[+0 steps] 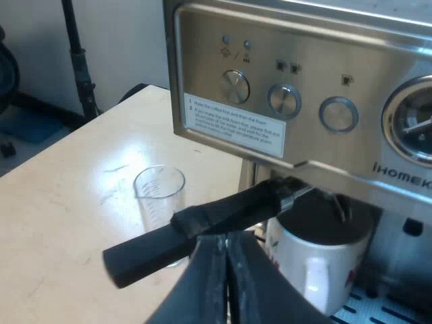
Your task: Place mug into machine
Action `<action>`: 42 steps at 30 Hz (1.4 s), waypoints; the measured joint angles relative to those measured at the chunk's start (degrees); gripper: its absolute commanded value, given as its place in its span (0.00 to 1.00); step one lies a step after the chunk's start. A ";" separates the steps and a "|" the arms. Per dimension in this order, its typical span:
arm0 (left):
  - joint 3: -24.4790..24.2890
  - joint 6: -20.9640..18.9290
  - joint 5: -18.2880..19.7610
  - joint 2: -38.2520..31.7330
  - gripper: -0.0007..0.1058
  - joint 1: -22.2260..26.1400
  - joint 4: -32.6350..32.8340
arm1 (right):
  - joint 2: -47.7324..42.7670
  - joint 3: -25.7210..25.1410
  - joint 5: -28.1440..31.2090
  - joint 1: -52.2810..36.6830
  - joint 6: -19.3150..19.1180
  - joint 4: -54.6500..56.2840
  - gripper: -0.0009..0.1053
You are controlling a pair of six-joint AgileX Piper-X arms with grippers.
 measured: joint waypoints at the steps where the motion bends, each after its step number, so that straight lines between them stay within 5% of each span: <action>1: 0.00 -0.42 0.00 0.84 0.97 0.00 -0.89 | 0.00 0.00 -0.21 -0.59 0.00 -0.25 0.01; 15: 0.00 -0.67 0.11 10.27 0.97 0.00 -7.40 | 2.72 -1.04 -10.19 -9.18 0.13 -1.84 0.01; 26: 0.00 -0.67 0.11 10.27 0.97 0.00 -7.40 | 9.52 -6.86 -11.78 -11.31 0.13 -3.31 0.01; 42: 0.00 -0.67 1.01 10.27 0.97 0.00 -7.40 | 11.88 -6.97 -11.82 -13.45 -0.24 -7.36 0.01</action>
